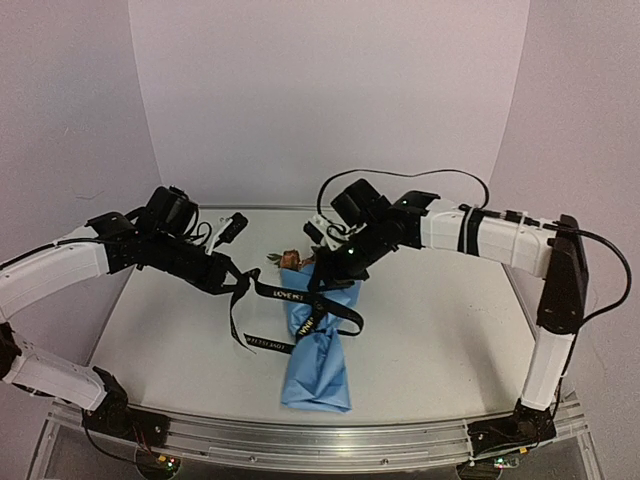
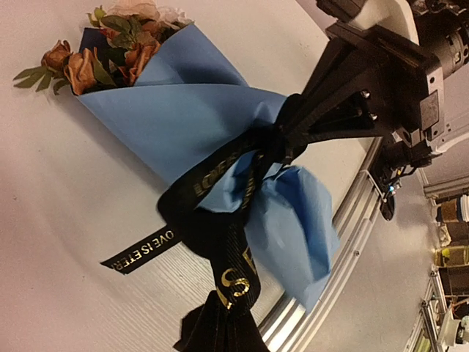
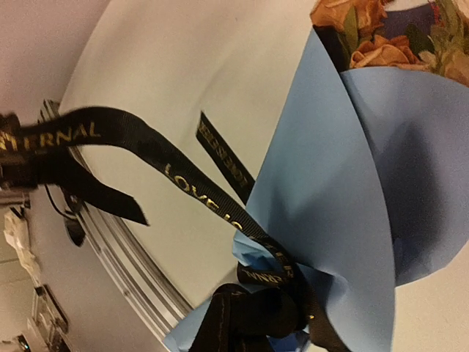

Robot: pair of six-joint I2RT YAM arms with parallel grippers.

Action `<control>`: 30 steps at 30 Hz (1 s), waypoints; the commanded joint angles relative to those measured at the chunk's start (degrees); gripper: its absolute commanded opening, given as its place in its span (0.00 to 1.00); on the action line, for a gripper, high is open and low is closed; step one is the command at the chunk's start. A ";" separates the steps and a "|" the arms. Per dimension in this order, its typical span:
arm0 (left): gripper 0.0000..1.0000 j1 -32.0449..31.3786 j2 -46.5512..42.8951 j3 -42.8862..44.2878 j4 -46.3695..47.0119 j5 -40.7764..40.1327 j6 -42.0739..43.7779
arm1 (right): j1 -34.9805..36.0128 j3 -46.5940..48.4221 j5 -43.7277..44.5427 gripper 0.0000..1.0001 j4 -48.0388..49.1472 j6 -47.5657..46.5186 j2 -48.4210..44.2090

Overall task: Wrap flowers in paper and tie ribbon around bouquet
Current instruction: Cross the half-tied ribbon over the folded bouquet.

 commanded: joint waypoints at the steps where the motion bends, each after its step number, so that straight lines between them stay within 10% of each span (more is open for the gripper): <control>1: 0.00 2.87 -1.55 0.56 -0.37 -1.96 1.06 | 0.17 14.12 -0.96 0.00 3.75 8.56 9.34; 14: 0.00 3.52 0.68 1.10 4.49 22.83 -10.64 | -2.84 17.77 -7.41 0.00 4.41 9.01 15.05; 24: 0.00 -9.20 5.70 -3.40 40.70 11.65 -42.15 | -5.70 18.26 -11.51 0.00 8.13 10.52 18.61; 30: 0.05 -14.29 10.73 -2.44 47.72 3.72 -39.77 | -6.66 18.46 -12.06 0.00 8.40 11.04 18.73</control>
